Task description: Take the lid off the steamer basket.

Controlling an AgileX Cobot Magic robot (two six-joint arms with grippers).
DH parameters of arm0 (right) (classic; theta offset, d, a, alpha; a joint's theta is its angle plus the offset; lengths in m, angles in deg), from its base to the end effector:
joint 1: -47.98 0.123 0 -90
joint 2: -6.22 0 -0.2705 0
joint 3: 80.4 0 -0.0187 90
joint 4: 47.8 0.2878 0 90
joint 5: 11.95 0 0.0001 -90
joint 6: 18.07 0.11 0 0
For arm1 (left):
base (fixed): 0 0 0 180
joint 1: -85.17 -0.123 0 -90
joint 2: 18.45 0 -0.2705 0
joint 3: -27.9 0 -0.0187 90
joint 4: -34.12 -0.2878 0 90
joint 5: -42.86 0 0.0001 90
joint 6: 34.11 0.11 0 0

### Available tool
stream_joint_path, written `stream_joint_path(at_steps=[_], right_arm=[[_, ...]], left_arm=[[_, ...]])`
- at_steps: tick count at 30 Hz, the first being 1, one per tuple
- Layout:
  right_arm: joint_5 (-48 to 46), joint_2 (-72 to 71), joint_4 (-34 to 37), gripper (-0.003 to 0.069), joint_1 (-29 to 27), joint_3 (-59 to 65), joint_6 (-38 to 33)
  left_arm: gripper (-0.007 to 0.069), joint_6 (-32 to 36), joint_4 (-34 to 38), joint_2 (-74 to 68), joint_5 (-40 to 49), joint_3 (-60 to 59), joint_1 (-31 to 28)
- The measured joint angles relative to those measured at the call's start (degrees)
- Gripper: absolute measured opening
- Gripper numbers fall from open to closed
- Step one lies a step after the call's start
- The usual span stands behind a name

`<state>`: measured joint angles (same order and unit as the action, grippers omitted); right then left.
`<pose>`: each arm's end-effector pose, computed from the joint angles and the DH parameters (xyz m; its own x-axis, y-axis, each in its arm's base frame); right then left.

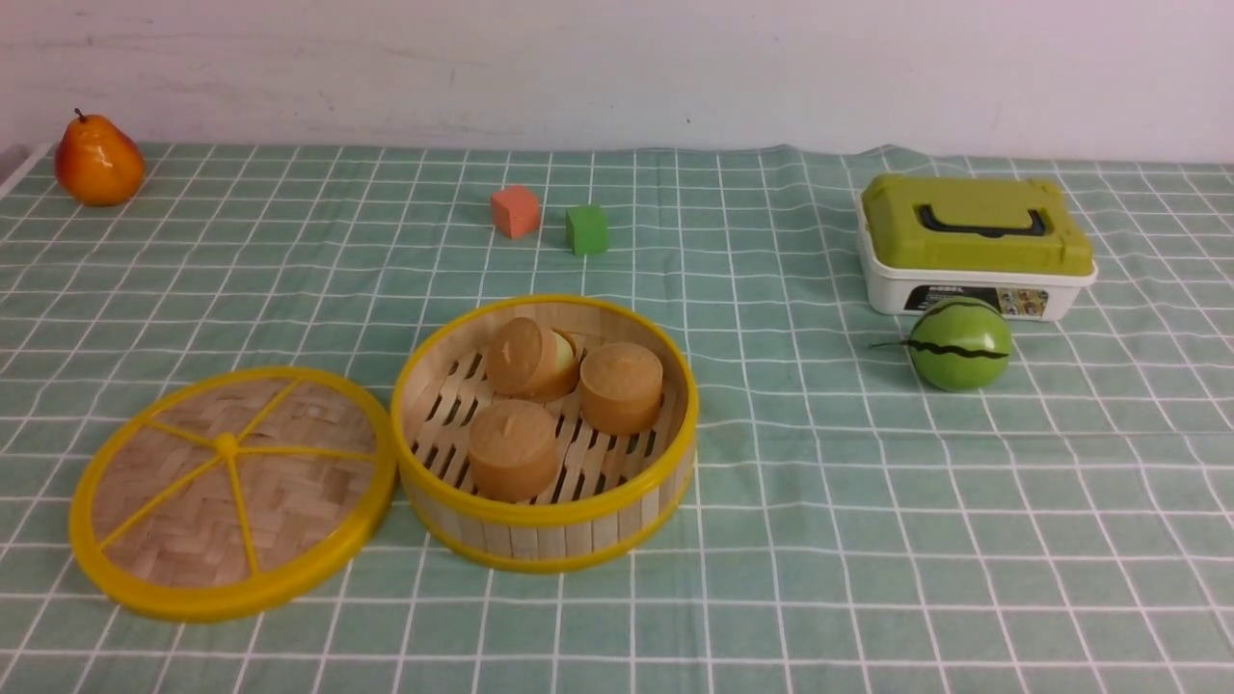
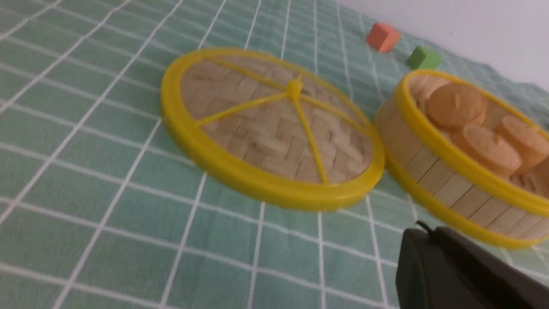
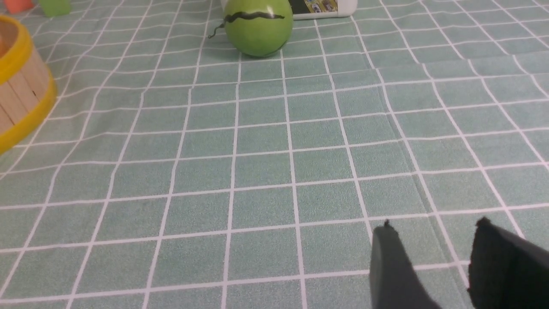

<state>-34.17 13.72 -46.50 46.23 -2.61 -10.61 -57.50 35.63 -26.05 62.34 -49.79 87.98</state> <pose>0.1220 -0.0028 0.1674 -0.2938 0.1597 -0.9424 0.0674 0.9870 0.1462 0.1233 -0.0070 0.1729 -0.2552 -0.4076 -0.8768 -0.0546 0.9114 -0.4078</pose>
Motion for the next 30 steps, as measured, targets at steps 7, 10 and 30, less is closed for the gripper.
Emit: stream_joint_path(at_steps=[7,10,30], right_arm=[[0.00,0.00,0.00,0.0241,0.00,0.00,0.00],[0.00,0.00,0.00,0.0241,0.00,0.00,0.00],[0.00,0.00,0.00,0.0241,0.00,0.00,0.00]], left_arm=[[-0.0003,-0.06,-2.54,0.00,1.27,-0.78,0.06],[-0.0001,-0.19,-3.29,0.00,1.50,-0.78,0.06],[0.0019,-1.49,-3.65,0.00,2.96,-0.78,0.06]])
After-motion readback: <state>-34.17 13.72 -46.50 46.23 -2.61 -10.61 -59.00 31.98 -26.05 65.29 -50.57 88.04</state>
